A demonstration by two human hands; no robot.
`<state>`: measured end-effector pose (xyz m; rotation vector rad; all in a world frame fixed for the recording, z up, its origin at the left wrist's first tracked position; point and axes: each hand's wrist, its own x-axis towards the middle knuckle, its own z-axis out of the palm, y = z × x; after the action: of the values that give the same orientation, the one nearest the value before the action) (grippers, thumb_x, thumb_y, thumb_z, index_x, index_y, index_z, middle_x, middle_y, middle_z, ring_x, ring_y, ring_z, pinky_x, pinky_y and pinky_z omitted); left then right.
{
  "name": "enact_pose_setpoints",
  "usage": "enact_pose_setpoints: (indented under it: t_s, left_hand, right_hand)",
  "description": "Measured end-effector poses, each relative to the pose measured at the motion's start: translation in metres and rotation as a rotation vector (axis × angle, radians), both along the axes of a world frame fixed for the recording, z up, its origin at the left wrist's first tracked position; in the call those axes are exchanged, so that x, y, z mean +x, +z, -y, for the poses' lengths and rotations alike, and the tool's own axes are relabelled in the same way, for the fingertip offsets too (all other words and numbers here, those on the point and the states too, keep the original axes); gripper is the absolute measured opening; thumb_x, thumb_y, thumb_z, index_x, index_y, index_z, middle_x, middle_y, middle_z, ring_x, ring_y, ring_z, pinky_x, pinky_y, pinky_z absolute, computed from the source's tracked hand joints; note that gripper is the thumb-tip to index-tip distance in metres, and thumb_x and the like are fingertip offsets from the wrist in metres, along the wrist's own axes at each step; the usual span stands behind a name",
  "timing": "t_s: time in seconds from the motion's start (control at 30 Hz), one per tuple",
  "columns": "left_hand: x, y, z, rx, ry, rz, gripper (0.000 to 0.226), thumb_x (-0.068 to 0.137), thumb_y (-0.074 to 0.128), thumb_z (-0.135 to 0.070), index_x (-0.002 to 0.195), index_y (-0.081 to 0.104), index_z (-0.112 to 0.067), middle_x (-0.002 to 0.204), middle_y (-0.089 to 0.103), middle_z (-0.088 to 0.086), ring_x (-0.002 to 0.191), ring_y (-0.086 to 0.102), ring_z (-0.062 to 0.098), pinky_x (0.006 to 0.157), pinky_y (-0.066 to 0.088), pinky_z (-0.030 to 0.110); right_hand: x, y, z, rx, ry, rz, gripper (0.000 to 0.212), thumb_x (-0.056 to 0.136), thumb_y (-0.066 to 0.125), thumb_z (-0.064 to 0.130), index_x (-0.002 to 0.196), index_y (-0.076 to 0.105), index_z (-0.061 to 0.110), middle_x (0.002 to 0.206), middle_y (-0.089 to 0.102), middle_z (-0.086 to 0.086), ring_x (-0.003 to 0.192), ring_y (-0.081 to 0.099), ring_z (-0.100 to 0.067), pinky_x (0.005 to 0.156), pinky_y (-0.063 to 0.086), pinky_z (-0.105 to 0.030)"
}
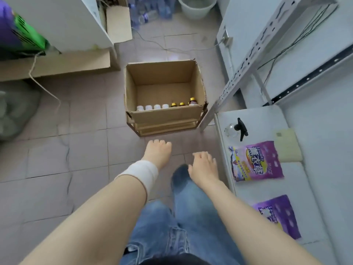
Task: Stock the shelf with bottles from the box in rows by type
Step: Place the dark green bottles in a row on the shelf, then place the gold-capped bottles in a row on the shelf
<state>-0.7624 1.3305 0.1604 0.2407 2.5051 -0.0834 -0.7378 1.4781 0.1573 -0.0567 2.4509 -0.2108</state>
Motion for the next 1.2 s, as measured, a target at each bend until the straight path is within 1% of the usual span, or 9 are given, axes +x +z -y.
enact_pose_setpoints:
  t_s: [0.17, 0.3, 0.5, 0.67, 0.83, 0.9, 1.07, 1.13, 1.2]
  left_hand:
    - [-0.031, -0.023, -0.002, 0.028, 0.125, 0.093, 0.028, 0.092, 0.041, -0.012, 0.119, 0.047, -0.008, 0.123, 0.055, 0.013, 0.114, 0.051, 0.032, 0.093, 0.040, 0.037]
    - [-0.078, -0.036, 0.002, 0.065, 0.207, 0.101, 0.029, 0.094, 0.044, -0.021, 0.120, 0.048, -0.009, 0.124, 0.055, 0.012, 0.116, 0.051, 0.032, 0.094, 0.039, 0.037]
    - [-0.183, -0.052, 0.019, 0.146, 0.254, 0.056, 0.032, 0.094, 0.046, -0.026, 0.122, 0.050, -0.010, 0.124, 0.057, 0.012, 0.114, 0.053, 0.030, 0.091, 0.043, 0.037]
    - [-0.264, -0.091, 0.023, 0.226, 0.330, 0.159, 0.035, 0.094, 0.042, -0.018, 0.127, 0.047, -0.009, 0.123, 0.057, 0.012, 0.110, 0.055, 0.031, 0.084, 0.045, 0.036]
    - [-0.305, -0.166, 0.028, 0.261, 0.344, 0.267, 0.035, 0.094, 0.044, -0.022, 0.127, 0.045, -0.010, 0.125, 0.055, 0.011, 0.111, 0.054, 0.029, 0.084, 0.045, 0.034]
    - [-0.321, -0.204, 0.036, 0.214, 0.289, 0.297, 0.037, 0.096, 0.044, -0.026, 0.129, 0.043, -0.010, 0.126, 0.052, 0.012, 0.115, 0.049, 0.029, 0.089, 0.042, 0.034]
    - [-0.350, -0.283, 0.045, 0.158, 0.205, 0.372, 0.050, 0.095, 0.047, -0.035, 0.136, 0.036, -0.010, 0.129, 0.050, 0.015, 0.119, 0.046, 0.032, 0.094, 0.039, 0.037]
    - [-0.354, -0.304, 0.047, 0.193, 0.193, 0.407, 0.051, 0.095, 0.047, -0.036, 0.138, 0.035, -0.012, 0.129, 0.051, 0.015, 0.118, 0.047, 0.032, 0.093, 0.039, 0.037]
    - [-0.354, -0.317, 0.048, 0.227, 0.203, 0.447, 0.050, 0.095, 0.046, -0.040, 0.137, 0.037, -0.016, 0.129, 0.053, 0.014, 0.118, 0.048, 0.032, 0.093, 0.038, 0.037]
  right_hand:
    - [-0.049, -0.021, -0.013, 0.044, 0.130, 0.106, 0.047, 0.094, 0.044, 0.028, 0.137, 0.036, 0.010, 0.143, 0.037, -0.010, 0.139, 0.027, -0.027, 0.113, 0.023, -0.042]
    - [-0.110, -0.029, -0.006, 0.033, 0.192, 0.093, 0.046, 0.094, 0.044, 0.028, 0.136, 0.038, 0.010, 0.141, 0.040, -0.010, 0.137, 0.030, -0.026, 0.112, 0.024, -0.038]
    - [-0.212, -0.038, 0.014, 0.018, 0.142, 0.062, 0.047, 0.094, 0.046, 0.027, 0.137, 0.037, 0.009, 0.140, 0.041, -0.011, 0.132, 0.035, -0.027, 0.109, 0.029, -0.035]
    - [-0.287, -0.069, 0.027, 0.040, 0.030, 0.112, 0.049, 0.093, 0.049, 0.027, 0.136, 0.036, 0.008, 0.138, 0.041, -0.013, 0.129, 0.037, -0.028, 0.104, 0.035, -0.035]
    - [-0.356, -0.137, 0.037, 0.033, 0.095, 0.185, 0.056, 0.091, 0.054, 0.023, 0.140, 0.031, 0.009, 0.138, 0.036, -0.013, 0.127, 0.037, -0.028, 0.101, 0.038, -0.035]
    - [-0.380, -0.177, 0.037, 0.109, 0.203, 0.228, 0.058, 0.092, 0.055, 0.022, 0.141, 0.029, 0.007, 0.139, 0.036, -0.014, 0.127, 0.037, -0.029, 0.100, 0.039, -0.034]
    - [-0.416, -0.248, 0.033, 0.411, 0.879, 0.272, 0.065, 0.089, 0.052, 0.048, 0.135, 0.039, 0.003, 0.129, 0.052, -0.010, 0.127, 0.034, -0.031, 0.101, 0.032, -0.034]
    - [-0.421, -0.261, 0.032, 0.421, 0.992, 0.292, 0.060, 0.087, 0.051, 0.054, 0.127, 0.049, 0.009, 0.126, 0.056, -0.006, 0.127, 0.034, -0.031, 0.102, 0.028, -0.037]
    - [-0.422, -0.267, 0.031, 0.393, 0.994, 0.303, 0.059, 0.085, 0.052, 0.055, 0.124, 0.048, 0.010, 0.127, 0.055, -0.008, 0.125, 0.037, -0.030, 0.102, 0.028, -0.037]
